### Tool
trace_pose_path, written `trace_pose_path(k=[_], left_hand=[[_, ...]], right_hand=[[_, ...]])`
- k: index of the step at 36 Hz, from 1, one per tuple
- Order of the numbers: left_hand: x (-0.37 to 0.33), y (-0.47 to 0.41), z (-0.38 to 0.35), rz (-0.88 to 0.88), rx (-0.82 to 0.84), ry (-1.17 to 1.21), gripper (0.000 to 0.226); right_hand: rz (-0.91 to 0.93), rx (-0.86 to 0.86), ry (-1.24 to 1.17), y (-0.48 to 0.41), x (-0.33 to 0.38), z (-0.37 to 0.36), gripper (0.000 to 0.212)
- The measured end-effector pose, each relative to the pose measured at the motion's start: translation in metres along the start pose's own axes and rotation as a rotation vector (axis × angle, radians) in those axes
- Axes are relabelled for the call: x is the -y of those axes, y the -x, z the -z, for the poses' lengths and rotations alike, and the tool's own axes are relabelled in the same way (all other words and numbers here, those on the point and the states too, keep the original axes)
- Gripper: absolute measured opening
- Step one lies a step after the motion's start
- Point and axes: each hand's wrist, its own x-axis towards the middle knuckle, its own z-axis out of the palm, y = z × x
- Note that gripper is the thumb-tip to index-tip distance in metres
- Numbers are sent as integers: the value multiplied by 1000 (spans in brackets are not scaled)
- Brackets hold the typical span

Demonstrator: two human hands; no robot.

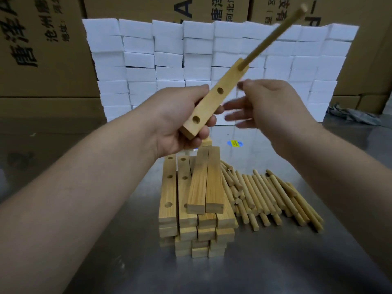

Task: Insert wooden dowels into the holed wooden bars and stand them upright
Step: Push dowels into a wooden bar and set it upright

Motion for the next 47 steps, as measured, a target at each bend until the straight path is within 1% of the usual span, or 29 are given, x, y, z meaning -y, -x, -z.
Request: trace_pose_path(k=[2, 4, 6, 8, 10, 18, 24, 27, 30, 34, 37, 40, 42, 44, 45, 47], left_hand=[[0, -2, 1, 3, -78, 36, 38], [1, -4, 3, 10, -150, 63, 36], [2, -6, 5, 19, -204, 89, 34], [3, -8, 7, 26, -239, 104, 31], [3, -10, 9, 32, -256, 115, 27], [7, -11, 8, 31, -269, 103, 28], [8, -11, 8, 28, -290, 89, 26], [9, -12, 7, 25, -298, 87, 26], [9, -12, 8, 20, -308, 89, 25], [9, -12, 7, 9, -330, 103, 22], [10, -12, 8, -8, -361, 103, 19], [11, -12, 8, -10, -371, 94, 20], [11, -13, 7, -1, -374, 93, 19], [12, -12, 6, 7, -381, 87, 18], [12, -12, 6, 8, -383, 84, 19], [12, -12, 5, 9, -390, 69, 22]], right_hand=[[-41, 55, 342, -2, -4, 6, 22], [-92, 197, 714, -3, -11, 9, 21], [-127, 359, 1010, -2, -19, 8, 23], [-197, 508, 1154, 2, -26, 6, 28], [-228, 590, 1226, 4, -32, 4, 32], [-260, 677, 1234, 5, -40, 2, 28], [-228, 724, 1319, 6, -36, 1, 41], [-207, 718, 1365, 6, -37, 0, 48], [-183, 687, 1376, 7, -38, -2, 45], [-105, 574, 1432, 6, -32, 5, 35], [-18, 406, 1455, -1, -18, 16, 20], [42, 268, 1400, -8, -4, 25, 25], [104, 185, 1306, -8, 6, 27, 30], [237, 95, 1168, -4, 15, 25, 31], [295, 65, 1069, 0, 19, 22, 31], [353, 55, 842, 7, 26, 15, 27]])
